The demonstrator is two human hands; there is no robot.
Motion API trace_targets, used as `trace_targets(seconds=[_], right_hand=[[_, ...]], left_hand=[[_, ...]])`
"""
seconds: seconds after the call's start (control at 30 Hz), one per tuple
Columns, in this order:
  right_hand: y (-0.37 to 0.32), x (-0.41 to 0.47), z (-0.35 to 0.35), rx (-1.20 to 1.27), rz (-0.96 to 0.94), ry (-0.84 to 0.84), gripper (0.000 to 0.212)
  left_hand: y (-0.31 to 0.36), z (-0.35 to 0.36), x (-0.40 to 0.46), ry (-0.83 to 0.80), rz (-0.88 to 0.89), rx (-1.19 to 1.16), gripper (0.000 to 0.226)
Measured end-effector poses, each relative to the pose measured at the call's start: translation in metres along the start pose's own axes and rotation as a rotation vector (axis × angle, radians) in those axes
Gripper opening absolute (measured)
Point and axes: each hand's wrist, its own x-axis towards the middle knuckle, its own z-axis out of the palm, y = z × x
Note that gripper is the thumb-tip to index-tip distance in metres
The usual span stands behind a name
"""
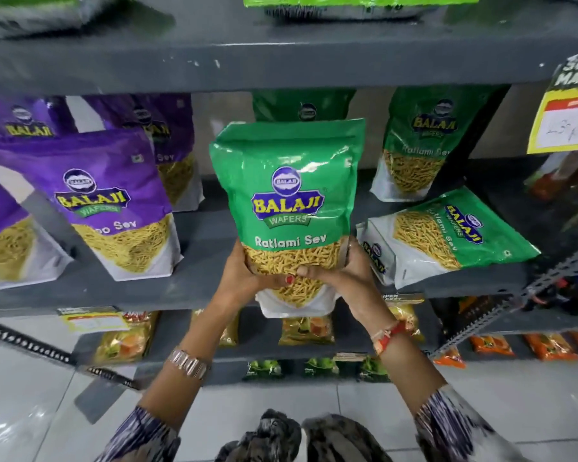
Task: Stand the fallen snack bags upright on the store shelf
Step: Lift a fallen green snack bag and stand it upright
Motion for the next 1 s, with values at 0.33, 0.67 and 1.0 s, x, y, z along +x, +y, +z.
trace_targets(seconds=[0.33, 0.67, 1.0], right_hand=[[0.012, 0.072, -0.006, -0.099, -0.037, -0.063, 0.085], [0.021, 0.024, -0.022, -0.131, -0.195, 0.311, 0.066], [0.029, 0.008, -0.120, 0.529, 0.349, 0.834, 0.078]], left_hand=[[-0.008, 0.008, 0.063, 0.103, 0.084, 0.088, 0.088], [-0.017, 0.039, 0.022, 0.439, 0.394, 0.140, 0.111], [0.031, 0.174, 0.063, -0.203, 0.398, 0.402, 0.042]])
